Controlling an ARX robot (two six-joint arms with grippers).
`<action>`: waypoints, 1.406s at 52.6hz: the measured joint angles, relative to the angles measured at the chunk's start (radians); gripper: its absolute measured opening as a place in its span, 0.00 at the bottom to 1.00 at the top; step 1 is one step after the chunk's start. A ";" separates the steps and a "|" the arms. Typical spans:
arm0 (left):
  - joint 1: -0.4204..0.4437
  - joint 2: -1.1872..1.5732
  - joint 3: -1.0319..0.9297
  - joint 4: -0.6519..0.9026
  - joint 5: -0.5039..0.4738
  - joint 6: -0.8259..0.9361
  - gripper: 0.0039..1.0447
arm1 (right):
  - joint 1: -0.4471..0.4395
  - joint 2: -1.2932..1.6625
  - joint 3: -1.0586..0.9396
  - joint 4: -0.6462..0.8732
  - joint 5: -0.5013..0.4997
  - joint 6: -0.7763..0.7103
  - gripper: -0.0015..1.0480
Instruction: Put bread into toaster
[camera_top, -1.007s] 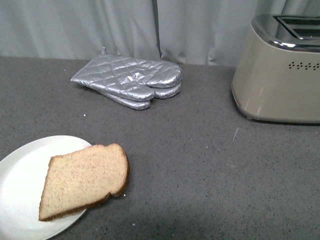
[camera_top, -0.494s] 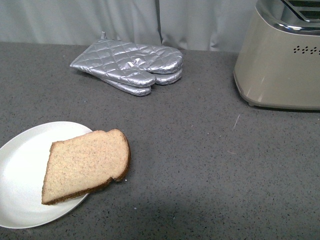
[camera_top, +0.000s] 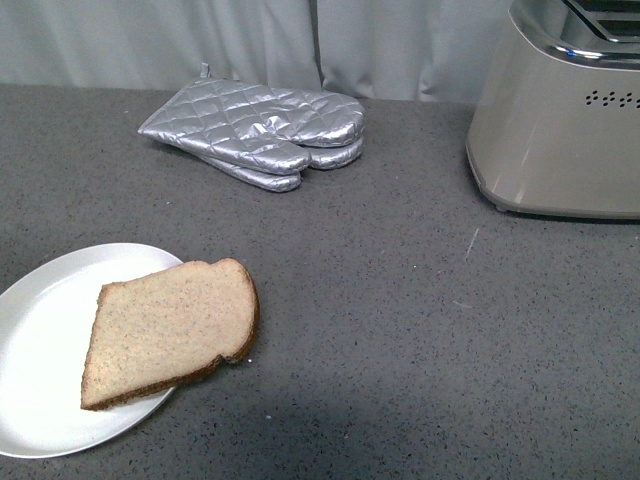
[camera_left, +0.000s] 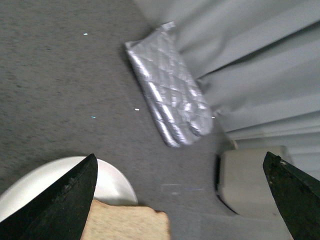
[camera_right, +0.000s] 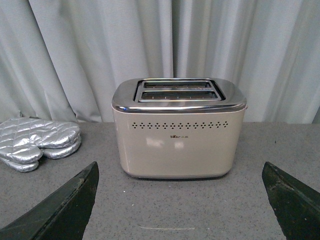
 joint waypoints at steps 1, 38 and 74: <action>0.012 0.044 0.021 0.000 0.001 0.021 0.94 | 0.000 0.000 0.000 0.000 0.000 0.000 0.91; 0.259 0.663 0.484 -0.391 0.024 0.712 0.94 | 0.000 0.000 0.000 0.000 0.000 0.000 0.91; 0.185 0.608 0.463 -0.721 0.148 1.080 0.94 | 0.000 0.000 0.000 0.000 0.000 0.000 0.91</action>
